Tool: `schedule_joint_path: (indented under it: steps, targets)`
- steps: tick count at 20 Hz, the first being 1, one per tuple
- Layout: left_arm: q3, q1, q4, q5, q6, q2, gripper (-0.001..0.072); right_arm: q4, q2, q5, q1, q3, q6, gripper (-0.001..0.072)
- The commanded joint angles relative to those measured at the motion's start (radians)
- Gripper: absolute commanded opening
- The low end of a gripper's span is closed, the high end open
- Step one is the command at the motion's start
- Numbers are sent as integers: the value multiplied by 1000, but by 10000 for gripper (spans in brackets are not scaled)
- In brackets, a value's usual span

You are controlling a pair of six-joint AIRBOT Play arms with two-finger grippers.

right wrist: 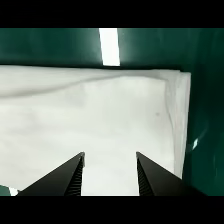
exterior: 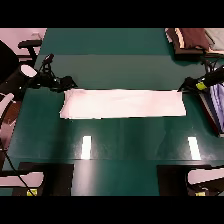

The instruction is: Fold the shirts.

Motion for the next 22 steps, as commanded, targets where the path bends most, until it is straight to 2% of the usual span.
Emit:
schedule_joint_path:
  steps: [1,2,3,5,9,12,14,17,18,22]
  targets:
    - [38,0,-30,-43,3,-6,500,67,-4,52,-65,21,-45,393]
    - [39,0,-40,-55,4,-1,499,68,0,79,-99,18,-45,432]
    - [39,0,-51,-63,6,0,476,72,1,100,-132,5,-45,531]
    - [39,-2,-65,-68,6,-1,40,115,1,114,-202,-67,-45,537]
    - [39,-69,-73,-40,6,-1,25,207,-6,24,-267,-242,-95,531]
    - [39,-174,-74,45,-10,-11,25,252,-46,-22,-234,-304,-109,520]
    - [40,-237,-77,93,-38,-28,24,298,-73,-47,-192,-312,-143,425]
    - [76,-314,-95,130,-51,-79,24,329,-77,-49,-147,-277,-185,90]
    - [107,-338,-96,127,-50,-108,24,330,-75,-21,-139,-243,-185,16]
    - [254,-440,-96,112,-56,-249,24,386,2,85,-104,-77,-185,16]
